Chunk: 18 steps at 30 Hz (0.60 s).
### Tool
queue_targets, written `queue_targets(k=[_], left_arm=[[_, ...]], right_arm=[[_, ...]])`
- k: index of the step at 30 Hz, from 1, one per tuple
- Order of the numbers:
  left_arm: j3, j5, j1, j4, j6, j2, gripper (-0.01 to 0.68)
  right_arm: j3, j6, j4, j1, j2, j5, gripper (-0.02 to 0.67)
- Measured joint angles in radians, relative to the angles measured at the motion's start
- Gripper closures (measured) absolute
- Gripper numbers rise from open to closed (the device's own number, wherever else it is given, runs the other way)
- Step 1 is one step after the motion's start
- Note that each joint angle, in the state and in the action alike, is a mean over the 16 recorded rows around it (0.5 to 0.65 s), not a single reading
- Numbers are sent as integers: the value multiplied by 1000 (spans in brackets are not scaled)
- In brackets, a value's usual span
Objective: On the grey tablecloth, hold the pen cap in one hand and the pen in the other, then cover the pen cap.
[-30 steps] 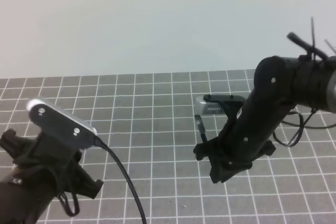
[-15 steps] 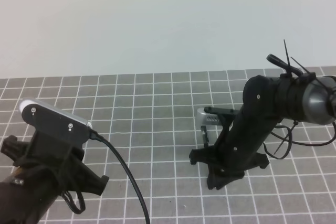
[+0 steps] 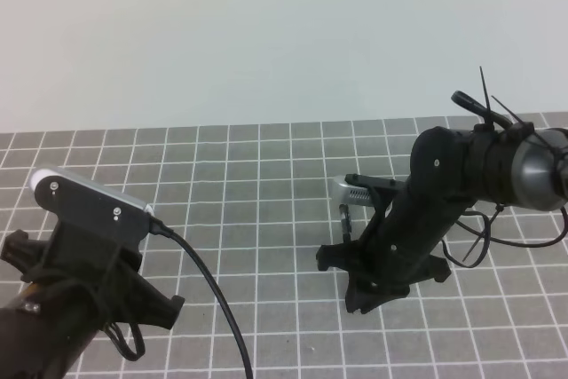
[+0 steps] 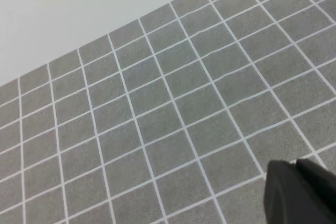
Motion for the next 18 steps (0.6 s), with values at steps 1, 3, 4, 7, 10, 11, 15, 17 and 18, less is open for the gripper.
queue_targets(k=[1,3,4,7,10,11,15,17,18], left_arm=[[0,0,0,0,0,0,672],[0,0,0,0,0,0,672],[0,0,0,0,-1,0,672],[0,0,0,0,-1,0,672],[0,-1,0,0,-3,0,672],[0,-2,0,0,-3,0,672],[0,-3,0,0,-5,0,672],[0,-1,0,0,-6,0,672],[0,0,0,0,-7,0,672]], right_arm=[[0,1,0,0,0,-2,506],[0,4,1,0,0,-4,485],[0,5,1,0,0,-4,474],[0,5,2,0,-1,-5,445],[0,-1,-1,0,-7,-5,422],[0,-3,-4,0,-10,-5,416],[0,-13,-26,0,-38,-4,404],[0,-19,-44,0,-61,0,404],[0,-22,-55,0,-74,2,406]])
